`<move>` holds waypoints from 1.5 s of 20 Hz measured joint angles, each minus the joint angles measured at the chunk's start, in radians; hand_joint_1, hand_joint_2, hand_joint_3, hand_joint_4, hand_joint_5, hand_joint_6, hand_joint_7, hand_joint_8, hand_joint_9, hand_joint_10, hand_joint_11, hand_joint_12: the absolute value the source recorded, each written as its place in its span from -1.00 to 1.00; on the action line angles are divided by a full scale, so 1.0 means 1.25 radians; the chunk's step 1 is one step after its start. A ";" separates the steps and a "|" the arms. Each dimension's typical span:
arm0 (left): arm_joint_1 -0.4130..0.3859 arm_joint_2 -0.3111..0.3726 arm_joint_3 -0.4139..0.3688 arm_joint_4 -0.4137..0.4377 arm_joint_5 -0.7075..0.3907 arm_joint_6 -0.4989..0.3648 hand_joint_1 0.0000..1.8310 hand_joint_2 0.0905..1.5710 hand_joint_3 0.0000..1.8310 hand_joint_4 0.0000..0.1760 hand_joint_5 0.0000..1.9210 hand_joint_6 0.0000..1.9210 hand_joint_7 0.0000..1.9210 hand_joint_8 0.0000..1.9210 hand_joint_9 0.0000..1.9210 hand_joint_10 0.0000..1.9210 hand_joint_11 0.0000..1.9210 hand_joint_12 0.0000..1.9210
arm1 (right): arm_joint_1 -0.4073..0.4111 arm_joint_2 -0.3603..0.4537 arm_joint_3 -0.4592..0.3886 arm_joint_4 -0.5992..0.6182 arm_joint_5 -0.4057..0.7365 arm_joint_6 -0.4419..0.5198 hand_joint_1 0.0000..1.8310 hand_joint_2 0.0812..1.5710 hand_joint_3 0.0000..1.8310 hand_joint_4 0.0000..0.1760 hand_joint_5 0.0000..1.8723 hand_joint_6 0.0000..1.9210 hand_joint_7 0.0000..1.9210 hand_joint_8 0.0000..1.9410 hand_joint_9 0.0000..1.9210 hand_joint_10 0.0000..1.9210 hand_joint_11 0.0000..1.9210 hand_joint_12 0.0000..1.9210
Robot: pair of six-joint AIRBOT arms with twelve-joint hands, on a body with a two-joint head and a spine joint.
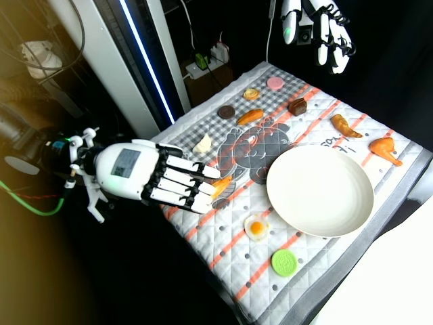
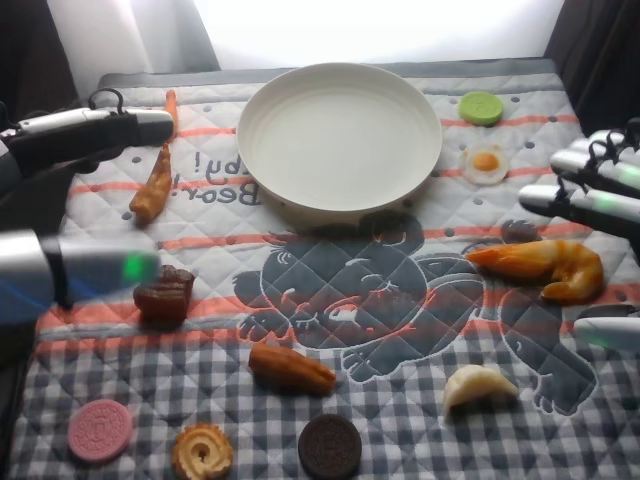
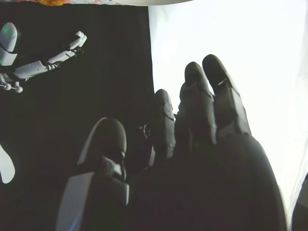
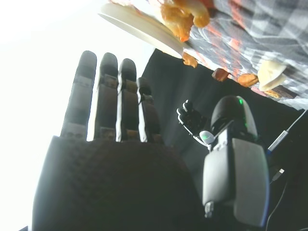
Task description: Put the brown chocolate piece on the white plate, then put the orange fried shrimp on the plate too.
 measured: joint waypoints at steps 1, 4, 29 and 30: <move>0.000 0.000 0.000 0.002 0.001 0.000 -0.26 0.15 -1.00 0.99 -0.63 -1.00 -0.69 -1.00 -0.70 -0.96 -1.00 -0.07 | 0.000 0.000 0.000 0.000 -0.001 0.000 -0.62 0.50 -1.00 0.61 -0.81 -1.00 -0.93 -1.00 -0.96 -0.99 -1.00 -0.77; -0.007 -0.007 0.024 0.000 0.028 0.000 -0.28 0.08 -1.00 1.00 -0.76 -1.00 -0.73 -0.99 -0.70 -1.00 -1.00 -0.31 | 0.000 0.000 0.000 0.000 -0.004 0.000 -0.60 0.50 -1.00 0.58 -0.80 -1.00 -0.92 -1.00 -0.96 -1.00 -1.00 -0.76; -0.132 -0.168 0.053 -0.290 0.249 0.677 -0.01 -0.04 -1.00 0.52 -0.49 -1.00 -0.08 -0.99 0.00 -0.99 -1.00 -0.16 | -0.001 0.000 0.001 -0.014 -0.005 0.016 -0.69 0.49 -1.00 0.15 -0.77 -1.00 -0.90 -1.00 -0.93 -1.00 -1.00 -0.71; -0.134 -0.172 0.062 -0.302 0.251 0.681 0.02 -0.03 -1.00 0.22 -0.41 -1.00 -0.04 -1.00 0.04 -0.99 -0.97 -0.16 | -0.001 0.000 0.001 -0.015 -0.005 0.017 -0.70 0.50 -1.00 0.04 -0.77 -1.00 -0.88 -1.00 -0.93 -1.00 -1.00 -0.71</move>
